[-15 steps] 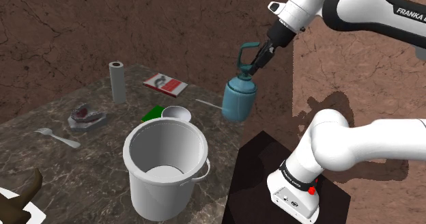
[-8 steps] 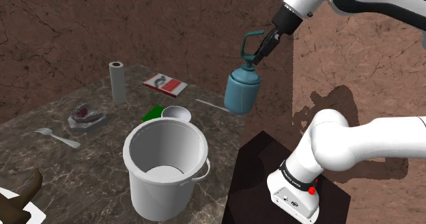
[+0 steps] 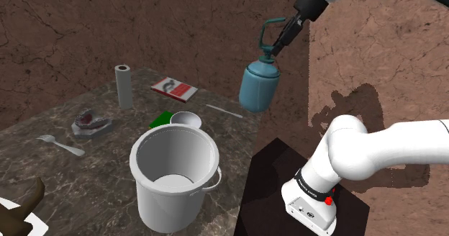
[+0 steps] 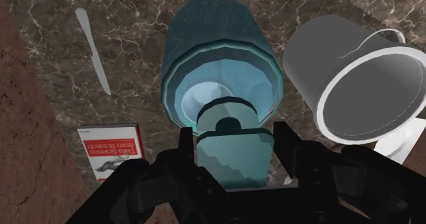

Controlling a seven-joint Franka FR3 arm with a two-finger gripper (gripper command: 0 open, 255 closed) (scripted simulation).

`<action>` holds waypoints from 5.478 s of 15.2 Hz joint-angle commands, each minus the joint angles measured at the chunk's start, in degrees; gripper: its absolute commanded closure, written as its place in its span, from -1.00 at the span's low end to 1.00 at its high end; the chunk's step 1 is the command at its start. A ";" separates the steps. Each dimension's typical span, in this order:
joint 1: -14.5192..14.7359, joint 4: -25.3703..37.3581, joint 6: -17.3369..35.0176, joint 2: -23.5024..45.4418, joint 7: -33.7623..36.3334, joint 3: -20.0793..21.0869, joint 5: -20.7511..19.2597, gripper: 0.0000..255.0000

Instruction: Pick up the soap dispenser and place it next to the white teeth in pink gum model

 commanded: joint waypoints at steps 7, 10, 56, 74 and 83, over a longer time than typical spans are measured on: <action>0.25 8.51 -5.18 3.27 0.29 0.11 0.17 1.00; 0.33 11.77 -7.11 4.60 0.38 0.13 0.22 1.00; 5.06 56.48 16.67 72.76 12.03 8.29 -2.07 1.00; 6.91 70.57 20.80 91.00 13.34 8.00 -3.54 1.00; 6.76 64.16 27.52 91.32 13.46 7.94 -3.63 1.00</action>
